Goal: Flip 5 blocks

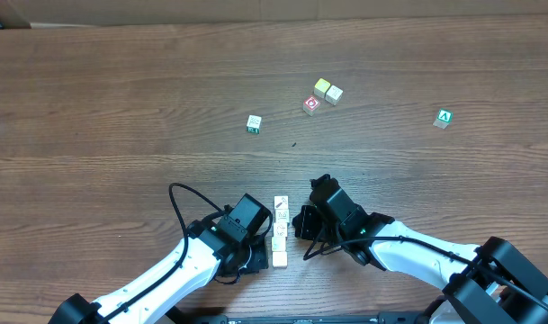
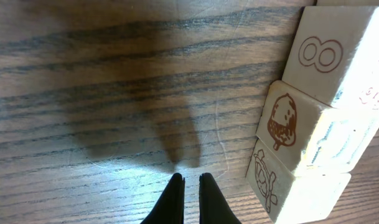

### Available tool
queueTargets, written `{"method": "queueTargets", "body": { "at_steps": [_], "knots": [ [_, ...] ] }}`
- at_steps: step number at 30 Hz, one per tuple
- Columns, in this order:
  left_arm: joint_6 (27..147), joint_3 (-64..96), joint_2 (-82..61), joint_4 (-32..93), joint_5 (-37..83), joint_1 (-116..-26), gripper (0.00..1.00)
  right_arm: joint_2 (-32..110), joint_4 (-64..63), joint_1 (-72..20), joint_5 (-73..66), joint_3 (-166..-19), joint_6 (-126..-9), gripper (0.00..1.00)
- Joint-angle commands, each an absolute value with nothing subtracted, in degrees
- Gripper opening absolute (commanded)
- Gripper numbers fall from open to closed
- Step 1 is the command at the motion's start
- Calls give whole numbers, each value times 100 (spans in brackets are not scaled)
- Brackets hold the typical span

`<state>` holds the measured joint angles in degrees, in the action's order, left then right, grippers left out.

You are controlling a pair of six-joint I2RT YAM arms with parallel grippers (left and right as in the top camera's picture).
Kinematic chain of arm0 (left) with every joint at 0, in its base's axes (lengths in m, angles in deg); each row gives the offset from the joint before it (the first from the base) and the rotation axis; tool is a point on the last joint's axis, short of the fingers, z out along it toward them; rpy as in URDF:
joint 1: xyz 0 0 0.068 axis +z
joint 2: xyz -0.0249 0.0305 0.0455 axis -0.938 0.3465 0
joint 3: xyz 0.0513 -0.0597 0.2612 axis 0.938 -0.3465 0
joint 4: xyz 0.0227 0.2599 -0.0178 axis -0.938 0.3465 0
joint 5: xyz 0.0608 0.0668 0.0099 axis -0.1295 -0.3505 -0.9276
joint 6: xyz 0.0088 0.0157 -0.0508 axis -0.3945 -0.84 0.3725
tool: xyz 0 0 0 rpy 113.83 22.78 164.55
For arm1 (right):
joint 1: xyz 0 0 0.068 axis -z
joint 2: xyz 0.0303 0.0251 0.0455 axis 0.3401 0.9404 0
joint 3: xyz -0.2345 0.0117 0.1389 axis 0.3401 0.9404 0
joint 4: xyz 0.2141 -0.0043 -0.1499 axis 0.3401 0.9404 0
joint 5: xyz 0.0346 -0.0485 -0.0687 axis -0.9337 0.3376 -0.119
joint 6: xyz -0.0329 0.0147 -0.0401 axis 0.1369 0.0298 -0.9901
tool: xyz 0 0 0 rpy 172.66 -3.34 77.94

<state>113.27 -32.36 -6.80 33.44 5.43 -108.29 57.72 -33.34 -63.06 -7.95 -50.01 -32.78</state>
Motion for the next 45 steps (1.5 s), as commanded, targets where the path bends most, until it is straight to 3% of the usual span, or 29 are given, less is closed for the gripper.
{"method": "queueTargets", "body": {
  "at_steps": [1,10,45],
  "knots": [
    [11194,-3258,-747,3248,108,-10796,6,5804,-3380,-6328,-848,-5042,-3390,4],
    [10914,-3258,-743,2380,68,-10796,6,5804,-3358,-6328,-913,-5042,-3410,4],
    [10593,-3258,-743,2258,711,-10799,5,5804,-3331,-6328,-955,-5042,-3407,4]
  ]
}}
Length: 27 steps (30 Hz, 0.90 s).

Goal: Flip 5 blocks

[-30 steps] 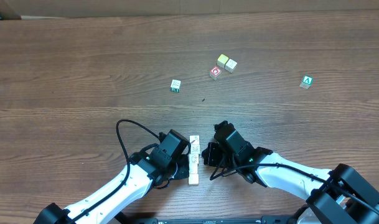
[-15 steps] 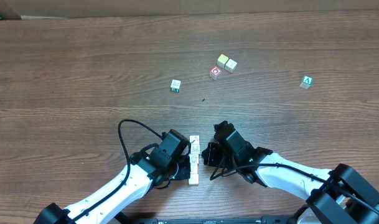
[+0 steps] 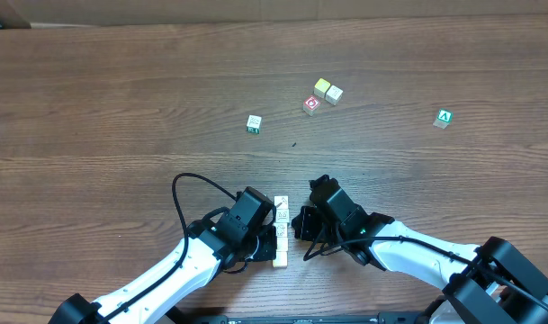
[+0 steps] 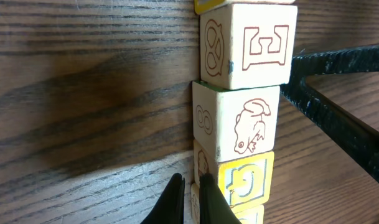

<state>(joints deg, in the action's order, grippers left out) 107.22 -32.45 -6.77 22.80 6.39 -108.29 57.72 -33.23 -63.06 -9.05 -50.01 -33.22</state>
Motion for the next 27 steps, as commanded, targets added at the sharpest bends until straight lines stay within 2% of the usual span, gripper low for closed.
{"method": "queueTargets", "body": {
  "at_steps": [1,27],
  "knots": [
    [10590,-3258,-743,2258,702,-10799,4,5804,-3331,-6328,-955,-5042,-3407,4],
    [10612,-3258,-743,2588,492,-10799,4,5804,-3524,-6328,-1125,-5042,-3731,4]
  ]
}}
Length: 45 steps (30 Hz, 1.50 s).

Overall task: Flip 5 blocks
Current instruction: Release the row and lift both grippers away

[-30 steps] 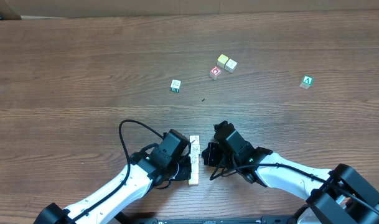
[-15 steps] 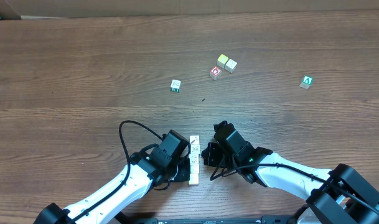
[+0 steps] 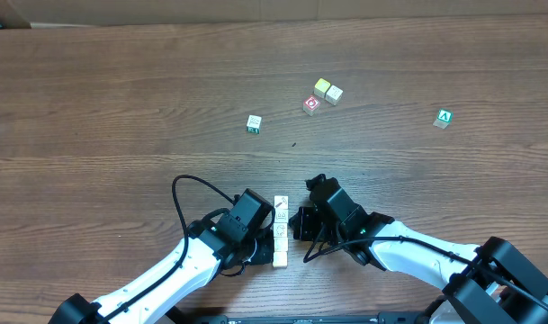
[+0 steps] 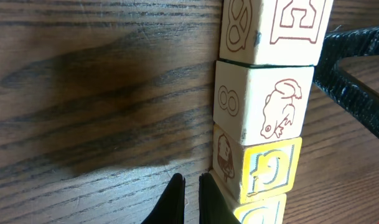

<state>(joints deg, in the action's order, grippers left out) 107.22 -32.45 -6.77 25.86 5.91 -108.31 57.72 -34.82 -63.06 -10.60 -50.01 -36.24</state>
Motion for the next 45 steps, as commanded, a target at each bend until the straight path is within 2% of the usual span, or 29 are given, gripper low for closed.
{"method": "queueTargets", "body": {
  "at_steps": [1,7,12,22,27,29,30,31,33,34,42,44,45],
  "knots": [
    [10612,-3258,-743,2588,492,-10799,4,5804,-3522,-6328,-1117,-5042,-3731,4],
    [10453,-3173,-758,2638,521,-10796,4,5782,-3487,-6194,-996,-5101,-3602,4],
    [10308,-2318,-937,3637,-170,-10799,4,5441,-2739,-5725,-988,-5377,-3648,4],
    [10184,191,-1543,6220,-1477,-10807,4,4893,1090,-4691,215,-6869,-3816,8],
    [10273,1518,-1984,7418,-2384,-11054,4,4856,2743,-4616,1091,-8039,-3993,17],
    [10483,2007,-2196,7879,-2673,-11275,4,4856,3219,-4616,1229,-8531,-4100,24],
    [10621,2267,-2358,8137,-2837,-11443,4,4851,3479,-4616,1261,-8841,-4170,34],
    [10728,2416,-2472,8295,-2928,-11566,4,4851,3617,-4616,1259,-9035,-4231,49],
    [11025,2698,-2776,8660,-3110,-11863,4,4851,3884,-4616,1259,-9440,-4242,71],
    [11231,2787,-2964,8841,-3175,-12005,4,4851,3958,-4616,1259,-9595,-4240,100],
    [11712,2818,-4293,9263,-3169,-12226,6,4860,4026,-4616,1253,-9838,-4240,100],
    [11712,2818,-4472,9263,-3202,-12226,16,4860,4023,-4616,1216,-9838,-4240,100],
    [11714,2818,-4540,9265,-3199,-12226,25,4860,4026,-4616,1216,-9838,-4240,100]
  ]
}}
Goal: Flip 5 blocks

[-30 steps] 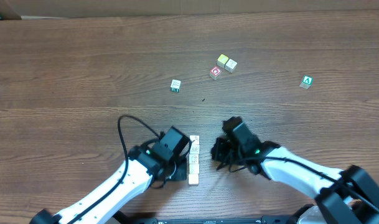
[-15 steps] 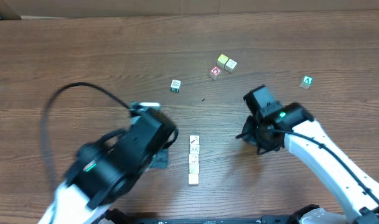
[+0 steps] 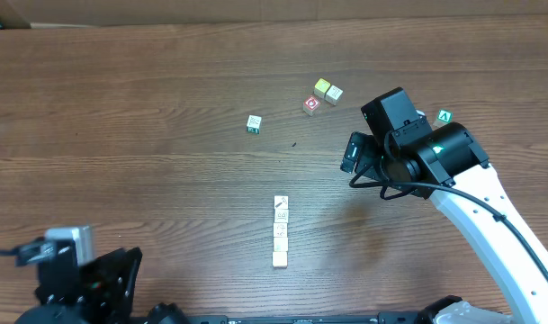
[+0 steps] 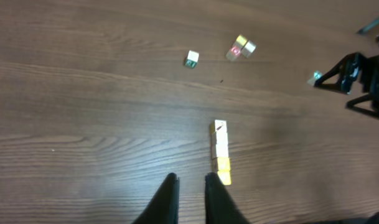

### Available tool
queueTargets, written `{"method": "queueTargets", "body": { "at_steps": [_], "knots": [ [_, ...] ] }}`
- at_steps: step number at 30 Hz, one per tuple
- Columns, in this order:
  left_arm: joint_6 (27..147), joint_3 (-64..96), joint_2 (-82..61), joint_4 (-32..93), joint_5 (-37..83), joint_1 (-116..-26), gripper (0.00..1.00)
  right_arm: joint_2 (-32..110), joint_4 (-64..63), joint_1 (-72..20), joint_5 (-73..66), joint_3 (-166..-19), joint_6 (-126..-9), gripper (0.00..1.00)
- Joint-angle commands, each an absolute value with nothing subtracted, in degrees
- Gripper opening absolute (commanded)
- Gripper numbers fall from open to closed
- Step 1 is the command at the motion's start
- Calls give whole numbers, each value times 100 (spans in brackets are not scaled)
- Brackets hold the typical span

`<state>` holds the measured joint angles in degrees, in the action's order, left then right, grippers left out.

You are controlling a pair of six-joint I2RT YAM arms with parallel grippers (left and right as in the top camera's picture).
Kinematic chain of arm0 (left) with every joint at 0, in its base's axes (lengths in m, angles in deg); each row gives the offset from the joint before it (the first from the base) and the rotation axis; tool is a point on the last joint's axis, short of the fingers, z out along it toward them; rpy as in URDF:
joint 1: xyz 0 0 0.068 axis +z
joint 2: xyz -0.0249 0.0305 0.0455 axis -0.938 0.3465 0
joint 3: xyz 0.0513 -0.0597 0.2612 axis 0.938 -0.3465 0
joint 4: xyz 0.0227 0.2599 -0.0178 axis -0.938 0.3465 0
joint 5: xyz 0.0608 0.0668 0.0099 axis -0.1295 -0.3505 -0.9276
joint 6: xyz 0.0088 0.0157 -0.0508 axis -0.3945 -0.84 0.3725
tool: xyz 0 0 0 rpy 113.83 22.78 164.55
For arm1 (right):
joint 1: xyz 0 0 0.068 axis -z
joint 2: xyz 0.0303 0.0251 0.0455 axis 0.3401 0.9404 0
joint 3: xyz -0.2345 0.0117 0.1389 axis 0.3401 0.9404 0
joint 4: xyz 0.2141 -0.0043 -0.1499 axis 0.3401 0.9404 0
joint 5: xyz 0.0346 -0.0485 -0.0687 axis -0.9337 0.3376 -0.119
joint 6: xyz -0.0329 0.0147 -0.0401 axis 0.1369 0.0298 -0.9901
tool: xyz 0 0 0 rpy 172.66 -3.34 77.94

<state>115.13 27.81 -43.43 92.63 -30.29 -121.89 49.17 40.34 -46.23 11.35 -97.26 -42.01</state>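
Observation:
Several cream blocks lie in one straight row (image 3: 280, 231) on the wooden table (image 3: 121, 108); in the left wrist view that row (image 4: 220, 152) shows yellow faces at its near end. My left gripper (image 4: 190, 185) hangs high over the table, well back from the row, its fingers nearly together with nothing between them. The left arm sits pulled back at the bottom left corner (image 3: 76, 274). My right gripper (image 3: 350, 153) is raised to the right of the row and above it, its fingers meeting at the tip and holding nothing.
Loose blocks lie further back: a green-and-white one (image 3: 253, 123), a red-marked one (image 3: 311, 105), a yellow one (image 3: 321, 87) touching a cream one (image 3: 334, 94), and a green "A" block (image 3: 444, 117) beside the right arm.
Both arms have left the row. The left gripper, which was at table level beside the blocks, is now high and far back. The right gripper has gone up and to the right.
At first the left gripper sat low just left of the row, the right gripper just right of it. It then stood closer against the blocks, which showed different faces. Now both arms are withdrawn and the row lies alone.

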Motion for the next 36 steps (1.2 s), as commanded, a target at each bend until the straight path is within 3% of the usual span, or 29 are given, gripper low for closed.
{"method": "queueTargets", "body": {
  "at_steps": [1,2,26,28,31,36],
  "knots": [
    [11712,2818,-4585,9263,-3197,-12226,42,4860,4023,-4616,1216,-9838,-4240,100],
    [11709,2818,-4614,9265,-3202,-12226,100,4860,4026,-4616,1216,-9838,-4240,100],
    [11567,2809,-4633,9202,-2987,-12226,100,4862,4023,-4616,1216,-9838,-4240,100],
    [11519,2733,-4633,8902,-3267,-12226,100,4862,4023,-4616,1216,-9838,-4240,100],
    [10409,2136,-4653,7656,-3761,-12101,100,4862,4023,-4616,1216,-9838,-4240,100],
    [8046,761,-4859,5007,-2795,-11218,100,4862,4023,-4616,1216,-9838,-4240,100]
  ]
}}
